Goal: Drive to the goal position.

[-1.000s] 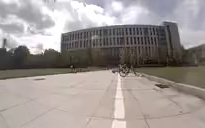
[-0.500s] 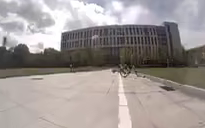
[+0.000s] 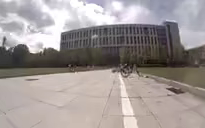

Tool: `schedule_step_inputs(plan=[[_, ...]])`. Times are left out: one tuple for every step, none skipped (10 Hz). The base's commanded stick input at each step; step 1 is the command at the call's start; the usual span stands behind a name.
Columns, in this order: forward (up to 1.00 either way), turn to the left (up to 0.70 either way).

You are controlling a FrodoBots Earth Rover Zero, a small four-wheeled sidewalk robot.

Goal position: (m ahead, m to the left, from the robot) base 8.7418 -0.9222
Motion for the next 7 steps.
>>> schedule_step_inputs(plan=[[0.7,0.0],[0.7,0.0],[0.7,0.0],[0.7,0.0],[0.7,0.0],[0.7,0.0],[0.7,0.0]])
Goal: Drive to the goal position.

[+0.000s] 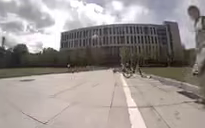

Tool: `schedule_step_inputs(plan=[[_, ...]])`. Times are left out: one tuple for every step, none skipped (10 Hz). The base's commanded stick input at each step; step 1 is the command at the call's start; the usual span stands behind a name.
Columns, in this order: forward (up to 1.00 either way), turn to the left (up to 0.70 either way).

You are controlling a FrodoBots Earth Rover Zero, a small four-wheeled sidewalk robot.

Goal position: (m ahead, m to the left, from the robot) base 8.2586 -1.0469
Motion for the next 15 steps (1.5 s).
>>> schedule_step_inputs(plan=[[0.7,0.0],[0.7,0.0],[0.7,0.0],[0.7,0.0],[0.64,0.0],[0.36,0.0],[0.08,0.0],[0.0,0.03],[0.0,0.13],[0.0,0.04],[0.0,0.0],[0.0,0.0],[0.0,0.0],[0.0,0.0],[0.0,0.01]])
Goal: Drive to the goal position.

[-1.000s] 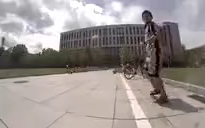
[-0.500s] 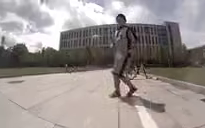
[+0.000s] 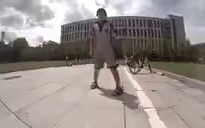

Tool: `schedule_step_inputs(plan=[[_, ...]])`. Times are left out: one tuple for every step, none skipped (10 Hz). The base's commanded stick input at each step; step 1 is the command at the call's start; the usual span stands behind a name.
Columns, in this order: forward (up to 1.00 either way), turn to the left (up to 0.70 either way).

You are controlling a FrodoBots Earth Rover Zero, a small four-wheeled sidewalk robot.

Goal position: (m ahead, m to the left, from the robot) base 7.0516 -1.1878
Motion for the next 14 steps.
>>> schedule_step_inputs(plan=[[0.0,0.04],[0.0,0.05],[0.0,0.05],[0.0,0.06],[0.0,0.08],[0.0,0.05],[0.0,0.02],[0.0,0.0],[0.0,0.0],[0.0,0.02],[0.0,0.05],[0.0,0.07],[0.0,0.01],[0.0,0.06]])
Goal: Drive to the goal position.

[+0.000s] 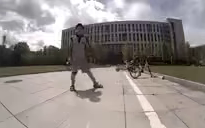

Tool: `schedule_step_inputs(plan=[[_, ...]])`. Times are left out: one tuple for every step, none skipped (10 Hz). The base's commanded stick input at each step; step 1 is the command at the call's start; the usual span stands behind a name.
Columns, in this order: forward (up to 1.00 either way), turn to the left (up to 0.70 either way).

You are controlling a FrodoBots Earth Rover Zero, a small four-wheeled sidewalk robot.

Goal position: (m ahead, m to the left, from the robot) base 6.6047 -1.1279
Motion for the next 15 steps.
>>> schedule_step_inputs(plan=[[0.0,0.07],[0.0,0.05],[0.0,0.0],[0.0,0.0],[0.0,0.0],[0.0,0.0],[0.0,0.0],[0.0,0.0],[0.0,0.0],[0.0,0.0],[0.0,0.0],[0.0,0.03],[0.0,0.02],[0.0,0.0],[0.0,0.0]])
